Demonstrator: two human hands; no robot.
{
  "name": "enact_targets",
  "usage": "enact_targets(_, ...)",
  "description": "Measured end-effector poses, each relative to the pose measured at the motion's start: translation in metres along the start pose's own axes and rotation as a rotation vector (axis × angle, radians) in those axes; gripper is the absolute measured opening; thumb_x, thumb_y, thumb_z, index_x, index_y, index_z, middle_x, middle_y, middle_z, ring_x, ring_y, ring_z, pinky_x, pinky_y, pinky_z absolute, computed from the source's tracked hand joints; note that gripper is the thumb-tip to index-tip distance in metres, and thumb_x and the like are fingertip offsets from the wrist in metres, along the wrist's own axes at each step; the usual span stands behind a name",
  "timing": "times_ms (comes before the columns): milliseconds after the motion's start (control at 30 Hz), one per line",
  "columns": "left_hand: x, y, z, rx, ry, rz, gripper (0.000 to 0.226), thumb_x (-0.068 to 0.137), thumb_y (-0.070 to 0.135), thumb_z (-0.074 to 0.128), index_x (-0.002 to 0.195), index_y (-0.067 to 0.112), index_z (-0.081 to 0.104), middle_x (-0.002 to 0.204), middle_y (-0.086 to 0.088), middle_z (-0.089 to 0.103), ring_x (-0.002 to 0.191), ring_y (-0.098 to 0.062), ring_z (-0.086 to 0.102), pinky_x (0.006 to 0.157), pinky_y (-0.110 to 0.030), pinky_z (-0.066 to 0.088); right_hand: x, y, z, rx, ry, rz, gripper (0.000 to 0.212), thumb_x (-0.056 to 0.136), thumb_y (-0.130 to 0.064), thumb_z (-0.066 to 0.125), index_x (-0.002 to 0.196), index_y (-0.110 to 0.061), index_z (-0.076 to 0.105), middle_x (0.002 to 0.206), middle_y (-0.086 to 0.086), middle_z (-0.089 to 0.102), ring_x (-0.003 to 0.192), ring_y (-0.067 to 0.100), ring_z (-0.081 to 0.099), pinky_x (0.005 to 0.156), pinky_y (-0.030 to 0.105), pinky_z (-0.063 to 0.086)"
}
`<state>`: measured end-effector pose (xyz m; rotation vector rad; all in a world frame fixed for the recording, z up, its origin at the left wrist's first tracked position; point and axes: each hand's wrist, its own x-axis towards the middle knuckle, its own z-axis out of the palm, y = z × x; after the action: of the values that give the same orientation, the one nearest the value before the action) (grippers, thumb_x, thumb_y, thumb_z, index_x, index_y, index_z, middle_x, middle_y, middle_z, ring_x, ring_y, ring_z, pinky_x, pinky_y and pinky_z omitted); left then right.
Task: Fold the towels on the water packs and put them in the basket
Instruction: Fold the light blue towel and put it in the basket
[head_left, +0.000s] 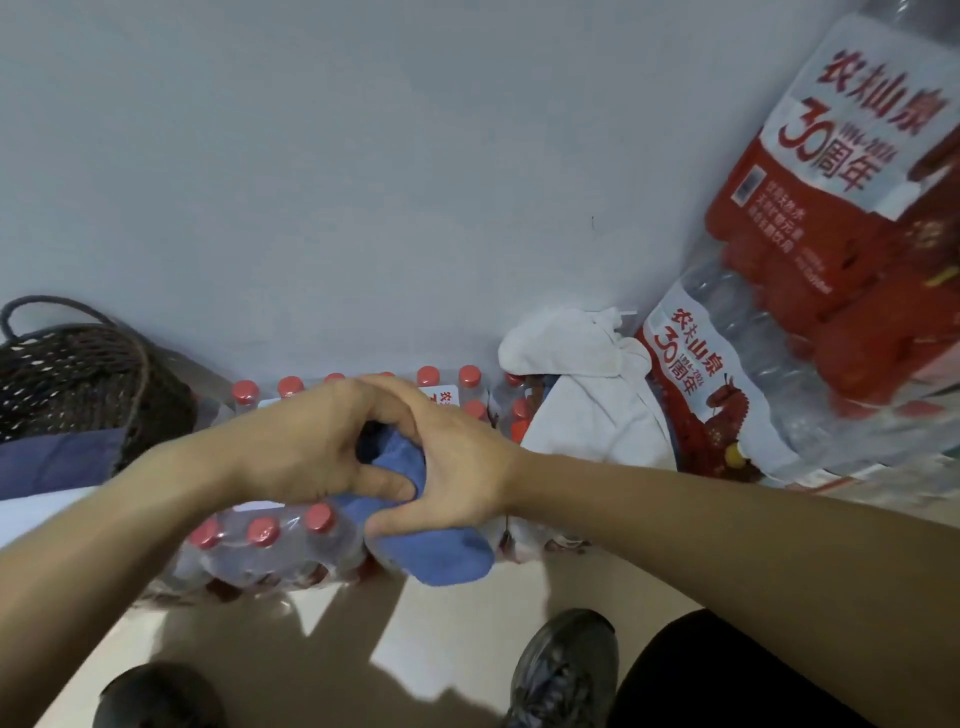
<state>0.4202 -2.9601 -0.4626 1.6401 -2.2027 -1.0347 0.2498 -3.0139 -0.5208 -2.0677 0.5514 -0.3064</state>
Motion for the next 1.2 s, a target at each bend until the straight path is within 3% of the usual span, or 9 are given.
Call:
enact_targets(100, -0.011, -0.001, -0.024, -0.025, -0.023, 0.032, 0.028, 0.08, 0.042, 0.076, 0.107, 0.039, 0.067, 0.098, 0.017, 0.07, 0.085, -0.01, 0.068, 0.077, -0.035, 0.054, 0.005, -0.01, 0.007, 0.085, 0.096, 0.002, 0.091, 0.074, -0.034, 0.084, 0.144, -0.03, 0.025, 0.134, -0.012, 0.056, 0.122, 0.008, 0.056, 0.098, 0.037, 0.051)
enact_targets(167, -0.021, -0.006, -0.039, -0.107, 0.028, 0.043, 0.025, 0.084, 0.043, 0.073, 0.109, 0.038, 0.067, 0.102, 0.014, 0.073, 0.094, -0.008, 0.07, 0.083, -0.027, 0.055, 0.011, -0.016, 0.01, 0.101, 0.084, 0.021, 0.074, 0.08, -0.041, 0.076, 0.139, -0.031, 0.033, 0.131, -0.009, 0.057, 0.119, 0.012, 0.058, 0.095, 0.042, 0.052)
enact_targets(333, -0.036, -0.025, -0.048, -0.354, 0.412, 0.01, 0.026, 0.093, 0.052, 0.052, 0.096, 0.034, 0.07, 0.093, 0.005, 0.073, 0.09, -0.009, 0.069, 0.078, -0.016, 0.052, 0.022, -0.02, 0.025, 0.002, -0.05, 0.033, 0.063, 0.091, -0.049, 0.062, 0.142, -0.025, 0.035, 0.133, -0.001, 0.059, 0.116, 0.018, 0.059, 0.096, 0.043, 0.051)
enact_targets(467, -0.052, -0.036, -0.039, -0.203, 0.177, -0.085, 0.061, 0.071, 0.078, 0.054, 0.123, 0.048, 0.046, 0.111, 0.031, 0.061, 0.104, 0.015, 0.057, 0.077, -0.003, 0.044, 0.036, -0.032, 0.033, 0.119, 0.049, 0.004, 0.045, 0.095, -0.032, 0.057, 0.134, -0.014, 0.047, 0.123, 0.004, 0.063, 0.112, 0.013, 0.06, 0.095, 0.038, 0.049)
enact_targets(567, -0.054, -0.04, -0.04, -0.04, 0.214, -0.067, 0.059, 0.075, 0.07, 0.058, 0.125, 0.04, 0.049, 0.103, 0.025, 0.065, 0.097, 0.009, 0.061, 0.08, -0.011, 0.048, 0.049, -0.039, 0.035, 0.092, 0.107, 0.034, 0.029, 0.092, -0.028, 0.053, 0.106, -0.003, 0.056, 0.095, 0.016, 0.066, 0.087, 0.027, 0.064, 0.076, 0.046, 0.05)
enact_targets(667, -0.06, -0.046, -0.05, -0.107, 0.359, -0.063, 0.039, 0.085, 0.063, 0.056, 0.101, 0.028, 0.063, 0.09, 0.01, 0.069, 0.086, -0.005, 0.065, 0.078, -0.032, 0.052, 0.065, -0.054, 0.033, 0.012, 0.095, 0.051, 0.024, 0.096, -0.042, 0.049, 0.1, -0.023, 0.062, 0.095, -0.004, 0.069, 0.089, 0.008, 0.066, 0.074, 0.027, 0.051)
enact_targets(767, -0.068, -0.063, -0.06, -0.039, 0.545, -0.078, 0.042, 0.088, 0.061, 0.051, 0.081, 0.021, 0.06, 0.072, 0.004, 0.064, 0.069, -0.011, 0.059, 0.066, -0.031, 0.049, 0.088, -0.072, 0.037, 0.025, 0.065, 0.122, 0.022, 0.091, -0.054, 0.044, 0.085, -0.039, 0.06, 0.087, -0.013, 0.069, 0.083, -0.001, 0.064, 0.072, 0.017, 0.045)
enact_targets(933, -0.091, -0.111, -0.084, 0.026, 0.73, -0.167, 0.043, 0.094, 0.053, 0.048, 0.074, 0.015, 0.052, 0.065, 0.0, 0.057, 0.065, -0.016, 0.054, 0.057, -0.023, 0.039, 0.112, -0.086, 0.056, 0.28, -0.174, 0.028, 0.016, 0.097, -0.026, 0.06, 0.112, -0.033, 0.057, 0.104, -0.019, 0.066, 0.1, -0.004, 0.061, 0.082, 0.016, 0.049)
enact_targets(1200, -0.133, -0.196, -0.119, -0.057, 0.841, -0.283, 0.039, 0.096, 0.05, 0.047, 0.081, 0.015, 0.057, 0.071, 0.001, 0.059, 0.066, -0.01, 0.054, 0.061, -0.022, 0.041, 0.195, -0.097, 0.094, -0.014, 0.121, 0.102, 0.021, 0.09, -0.047, 0.064, 0.085, -0.027, 0.06, 0.077, -0.013, 0.065, 0.069, 0.0, 0.06, 0.058, 0.015, 0.044)
